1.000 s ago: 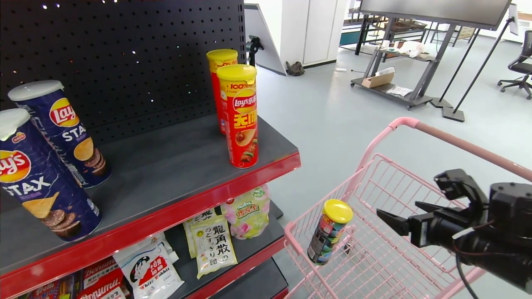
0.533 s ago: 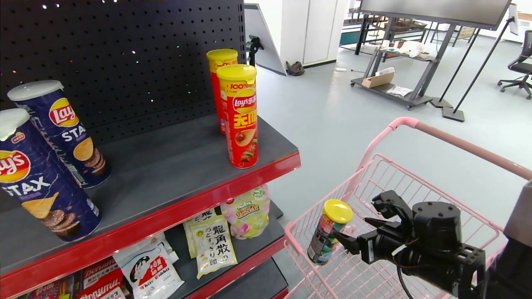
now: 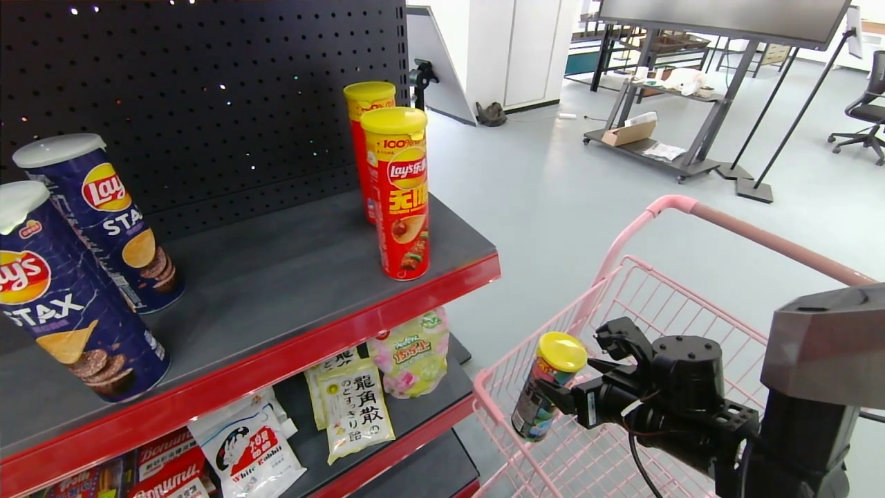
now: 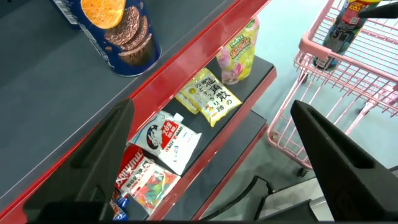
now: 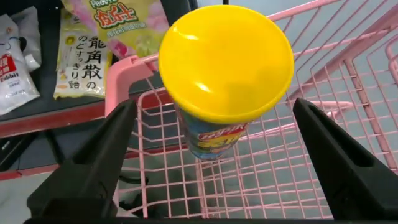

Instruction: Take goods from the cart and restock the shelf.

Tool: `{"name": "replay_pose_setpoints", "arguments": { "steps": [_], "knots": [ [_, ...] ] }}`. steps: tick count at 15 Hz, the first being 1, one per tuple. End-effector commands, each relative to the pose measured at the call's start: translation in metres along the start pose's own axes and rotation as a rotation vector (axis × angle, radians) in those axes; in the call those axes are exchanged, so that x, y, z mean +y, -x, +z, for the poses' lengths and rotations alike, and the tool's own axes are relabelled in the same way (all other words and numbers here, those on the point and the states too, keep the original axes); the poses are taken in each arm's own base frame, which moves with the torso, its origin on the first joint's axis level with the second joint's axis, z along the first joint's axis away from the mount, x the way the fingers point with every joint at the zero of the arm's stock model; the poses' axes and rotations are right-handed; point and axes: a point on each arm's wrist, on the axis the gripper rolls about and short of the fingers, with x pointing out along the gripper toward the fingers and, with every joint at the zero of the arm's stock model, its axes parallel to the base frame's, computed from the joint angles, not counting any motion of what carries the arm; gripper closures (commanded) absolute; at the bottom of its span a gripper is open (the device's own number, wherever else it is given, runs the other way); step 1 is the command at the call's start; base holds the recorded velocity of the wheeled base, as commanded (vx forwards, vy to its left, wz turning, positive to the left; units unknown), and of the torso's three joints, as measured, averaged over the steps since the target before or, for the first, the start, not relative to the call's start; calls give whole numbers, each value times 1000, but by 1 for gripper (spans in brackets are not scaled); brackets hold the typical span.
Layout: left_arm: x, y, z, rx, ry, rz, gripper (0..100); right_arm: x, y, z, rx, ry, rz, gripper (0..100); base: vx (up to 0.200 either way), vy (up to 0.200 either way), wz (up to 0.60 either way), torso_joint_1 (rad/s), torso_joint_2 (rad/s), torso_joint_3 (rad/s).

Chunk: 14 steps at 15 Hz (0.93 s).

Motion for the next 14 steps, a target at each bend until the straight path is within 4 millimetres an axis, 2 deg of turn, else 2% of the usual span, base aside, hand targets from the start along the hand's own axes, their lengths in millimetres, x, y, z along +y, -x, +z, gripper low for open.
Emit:
{"name": "replay_pose_setpoints", "arguments": {
  "steps": [1,4,7,13,14],
  "knots": [
    [0,1,2,-4,0,1,0,1,-10,-4,11,2,4,0,0,0,0,0,0,0],
    [0,1,2,-6,0,1,0,0,-22,-2,-7,-5,3,0,0,0,0,0,0,0],
    [0,1,1,-6,1,1,0,0,-27,-8,13,-8,1,0,0,0,0,0,0,0],
    [0,2,0,-12,4,4,0,-3,-41,-5,-14,-8,-8,0,0,0,0,0,0,0],
    [0,2,0,-10,4,3,0,-3,-43,-7,-11,-7,-7,100,0,0,0,0,0,0]
  ]
}}
